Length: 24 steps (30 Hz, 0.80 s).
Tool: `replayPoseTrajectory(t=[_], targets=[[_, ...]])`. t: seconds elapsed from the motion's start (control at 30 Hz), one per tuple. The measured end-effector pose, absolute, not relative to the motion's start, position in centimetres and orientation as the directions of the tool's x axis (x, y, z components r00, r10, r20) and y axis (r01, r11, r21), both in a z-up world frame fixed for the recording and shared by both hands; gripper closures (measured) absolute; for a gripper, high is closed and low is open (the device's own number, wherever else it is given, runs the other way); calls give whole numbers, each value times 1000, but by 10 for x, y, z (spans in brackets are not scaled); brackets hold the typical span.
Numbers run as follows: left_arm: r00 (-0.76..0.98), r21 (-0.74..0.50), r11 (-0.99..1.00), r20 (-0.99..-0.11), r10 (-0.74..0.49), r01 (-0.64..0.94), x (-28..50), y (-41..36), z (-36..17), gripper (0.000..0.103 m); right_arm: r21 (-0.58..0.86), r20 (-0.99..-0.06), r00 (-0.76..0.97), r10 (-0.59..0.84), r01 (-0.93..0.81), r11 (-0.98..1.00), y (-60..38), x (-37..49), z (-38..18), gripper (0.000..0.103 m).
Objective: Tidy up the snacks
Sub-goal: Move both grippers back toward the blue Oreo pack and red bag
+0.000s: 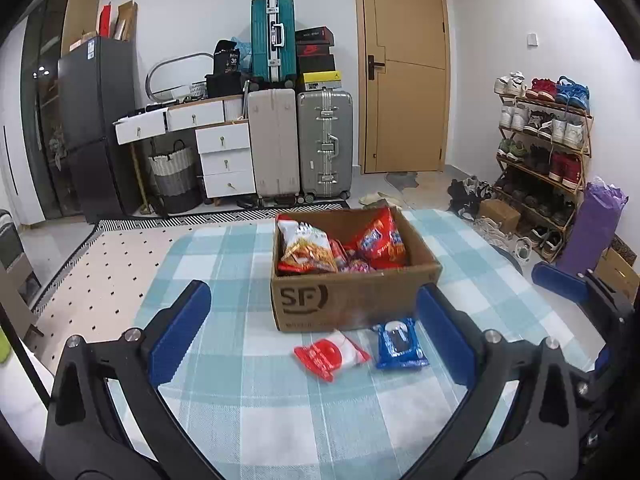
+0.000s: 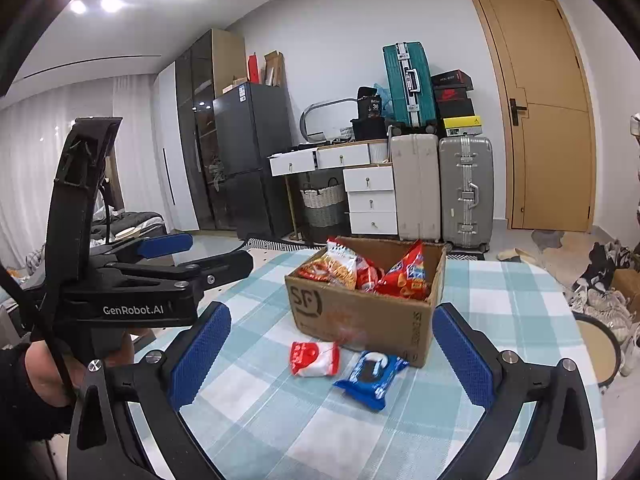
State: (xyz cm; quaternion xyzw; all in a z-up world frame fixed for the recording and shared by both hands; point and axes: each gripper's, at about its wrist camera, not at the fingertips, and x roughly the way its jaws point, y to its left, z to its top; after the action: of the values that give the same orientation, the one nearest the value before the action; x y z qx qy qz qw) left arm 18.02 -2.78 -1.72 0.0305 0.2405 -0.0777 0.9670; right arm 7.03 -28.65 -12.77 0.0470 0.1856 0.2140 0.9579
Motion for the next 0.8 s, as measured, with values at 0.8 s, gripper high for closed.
replayPoseTrajectory(t=[0.8], targets=[[813, -68, 994, -572, -106, 82, 199, 4, -142, 1, 231, -467, 813, 348, -267, 935, -290, 89, -213, 0]])
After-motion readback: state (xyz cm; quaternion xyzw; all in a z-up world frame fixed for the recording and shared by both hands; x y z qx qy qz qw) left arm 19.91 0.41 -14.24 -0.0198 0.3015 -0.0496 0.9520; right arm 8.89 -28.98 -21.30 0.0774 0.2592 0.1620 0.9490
